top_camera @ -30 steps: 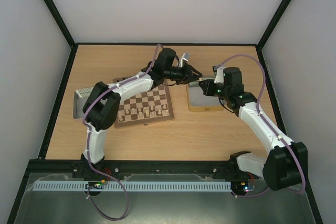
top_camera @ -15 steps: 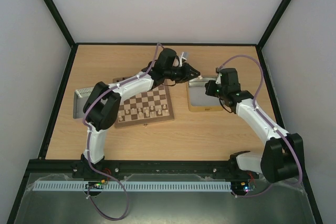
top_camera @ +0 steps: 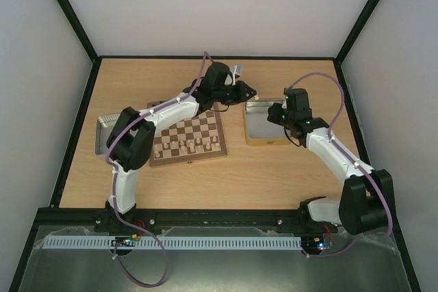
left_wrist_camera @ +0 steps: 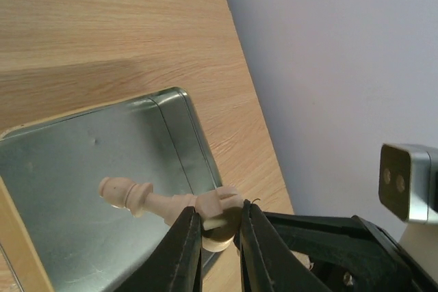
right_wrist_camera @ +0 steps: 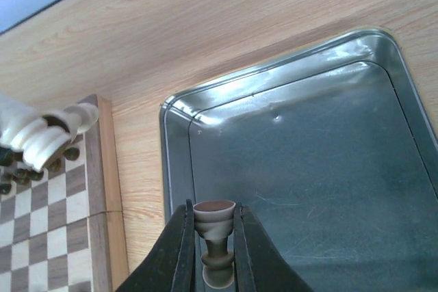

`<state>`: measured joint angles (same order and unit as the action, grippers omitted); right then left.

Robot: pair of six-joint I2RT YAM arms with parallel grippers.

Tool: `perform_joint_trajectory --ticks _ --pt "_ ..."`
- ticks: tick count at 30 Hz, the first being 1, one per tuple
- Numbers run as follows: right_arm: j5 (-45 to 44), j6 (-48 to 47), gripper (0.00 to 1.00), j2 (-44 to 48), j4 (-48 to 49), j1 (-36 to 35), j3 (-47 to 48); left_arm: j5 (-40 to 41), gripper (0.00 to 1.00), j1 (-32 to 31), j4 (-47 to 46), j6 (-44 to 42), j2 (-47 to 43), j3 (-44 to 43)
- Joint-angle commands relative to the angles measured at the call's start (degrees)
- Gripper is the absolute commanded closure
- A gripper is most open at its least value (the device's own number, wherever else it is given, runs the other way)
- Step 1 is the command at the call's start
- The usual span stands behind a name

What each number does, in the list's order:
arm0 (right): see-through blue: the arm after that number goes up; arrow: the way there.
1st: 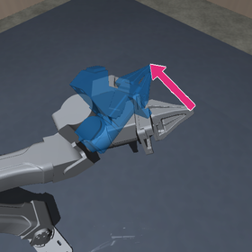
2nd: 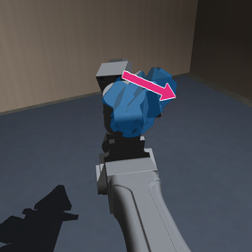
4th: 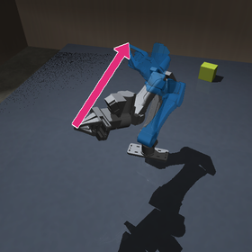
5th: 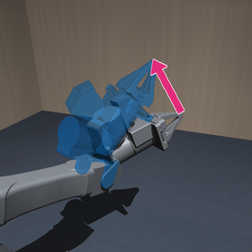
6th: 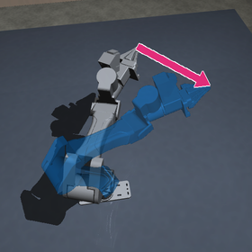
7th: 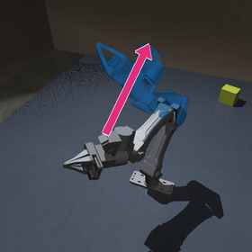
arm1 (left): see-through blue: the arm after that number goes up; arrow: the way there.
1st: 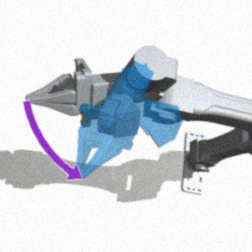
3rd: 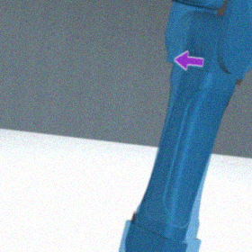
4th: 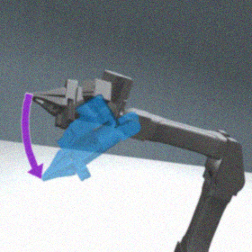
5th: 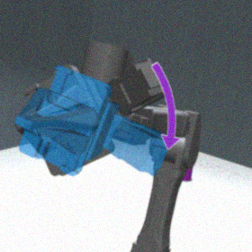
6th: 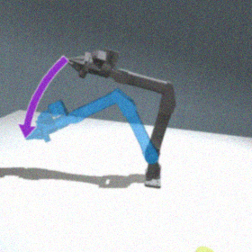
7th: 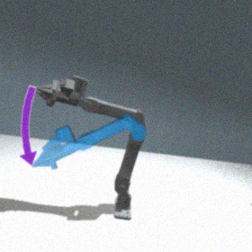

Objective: Set up the chess pieces on the board
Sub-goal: Place the chess piece in the storage box.

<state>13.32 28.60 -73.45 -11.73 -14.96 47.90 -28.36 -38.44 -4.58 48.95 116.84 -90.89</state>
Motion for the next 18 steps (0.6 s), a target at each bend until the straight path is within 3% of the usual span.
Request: perform_joint_trajectory --ticks 1,10,18 --pt "-2.69 8.30 0.95 2.27 2.43 0.13 -1.61 6.39 0.89 -2.86 1.19 -8.28 -3.95 1.57" --pt "-8.22 18.76 0.93 8.57 -2.22 0.18 -4.31 29.69 0.89 -11.59 7.77 -24.75 -3.21 2.99" --pt "-5.91 19.77 0.93 9.83 -4.61 0.11 -5.54 30.12 0.87 -13.99 7.19 -30.45 -1.88 5.43"
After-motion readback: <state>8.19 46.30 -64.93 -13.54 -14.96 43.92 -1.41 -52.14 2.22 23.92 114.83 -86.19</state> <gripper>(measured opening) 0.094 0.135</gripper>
